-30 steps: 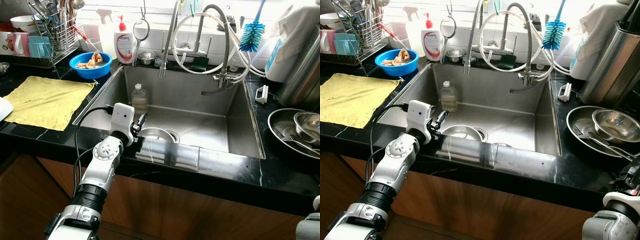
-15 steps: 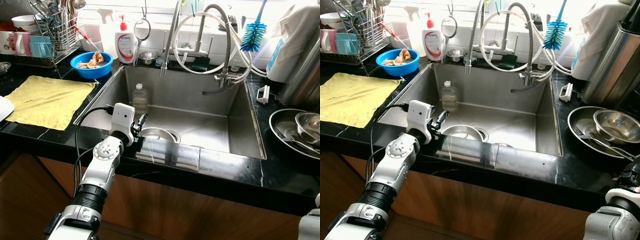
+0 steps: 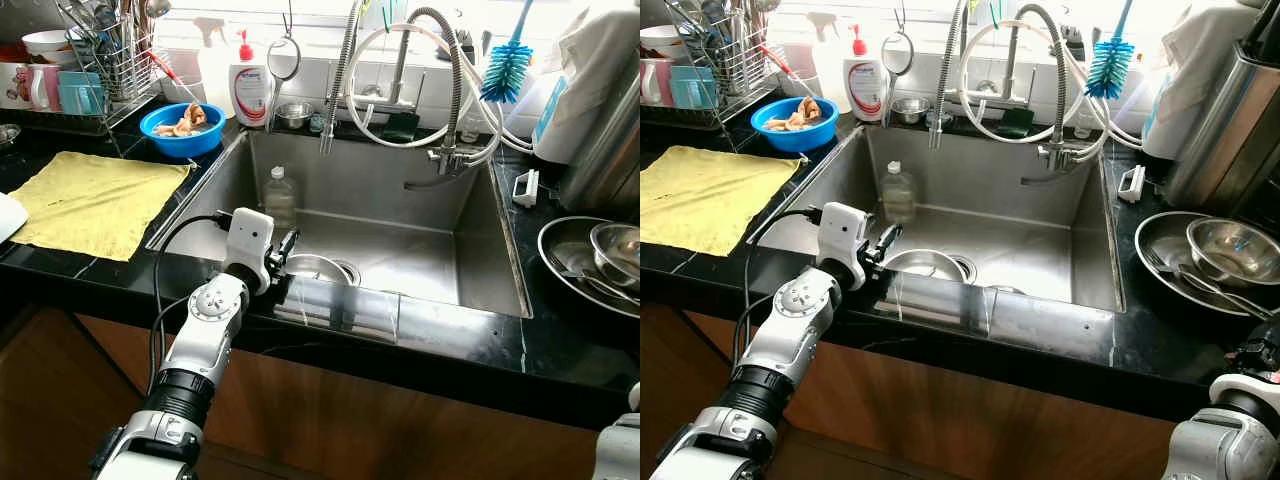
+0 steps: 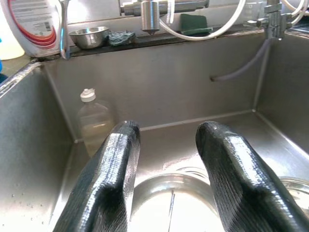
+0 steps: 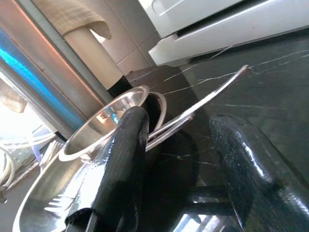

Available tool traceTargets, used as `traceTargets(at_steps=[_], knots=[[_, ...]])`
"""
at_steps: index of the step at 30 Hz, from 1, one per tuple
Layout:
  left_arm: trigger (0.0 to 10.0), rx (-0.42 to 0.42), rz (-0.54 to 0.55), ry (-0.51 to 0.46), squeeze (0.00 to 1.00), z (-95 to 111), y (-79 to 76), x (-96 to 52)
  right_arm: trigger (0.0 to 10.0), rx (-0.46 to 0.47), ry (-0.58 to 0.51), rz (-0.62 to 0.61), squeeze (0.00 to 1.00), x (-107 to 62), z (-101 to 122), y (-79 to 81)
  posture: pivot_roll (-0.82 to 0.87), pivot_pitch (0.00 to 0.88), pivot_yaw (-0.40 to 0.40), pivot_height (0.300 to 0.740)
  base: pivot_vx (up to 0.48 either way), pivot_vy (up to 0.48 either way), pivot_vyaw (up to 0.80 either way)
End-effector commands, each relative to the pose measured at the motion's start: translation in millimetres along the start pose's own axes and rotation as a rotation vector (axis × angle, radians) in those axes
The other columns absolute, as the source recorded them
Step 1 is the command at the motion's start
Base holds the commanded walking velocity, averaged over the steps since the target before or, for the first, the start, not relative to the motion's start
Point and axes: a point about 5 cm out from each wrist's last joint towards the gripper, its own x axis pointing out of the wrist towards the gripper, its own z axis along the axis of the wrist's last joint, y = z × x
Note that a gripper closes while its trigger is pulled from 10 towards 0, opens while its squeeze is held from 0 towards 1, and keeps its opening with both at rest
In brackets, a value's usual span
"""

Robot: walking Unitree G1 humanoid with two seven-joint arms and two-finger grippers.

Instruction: Kitchen organization

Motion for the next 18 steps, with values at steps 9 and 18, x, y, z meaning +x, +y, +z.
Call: traceTargets(at_steps=[9, 18], knots=[[10.0, 0.032, -0.021, -0.016, 0.0, 2.7, -1.6, -0.9, 10.0, 0.026, 0.012, -0.027, 0.0, 2.0, -2.7, -2.4, 0.04, 0.0, 0.0, 0.74, 0.0, 0.0, 0.0], [10.0, 0.035, -0.019, -0.014, 0.0, 2.3, -1.2, -1.5, 10.0, 0.039, 0.019, 0.005, 0.0, 2.8, -3.4, 3.0, 0.04, 0.0, 0.001, 0.74, 0.0, 0.0, 0.0]])
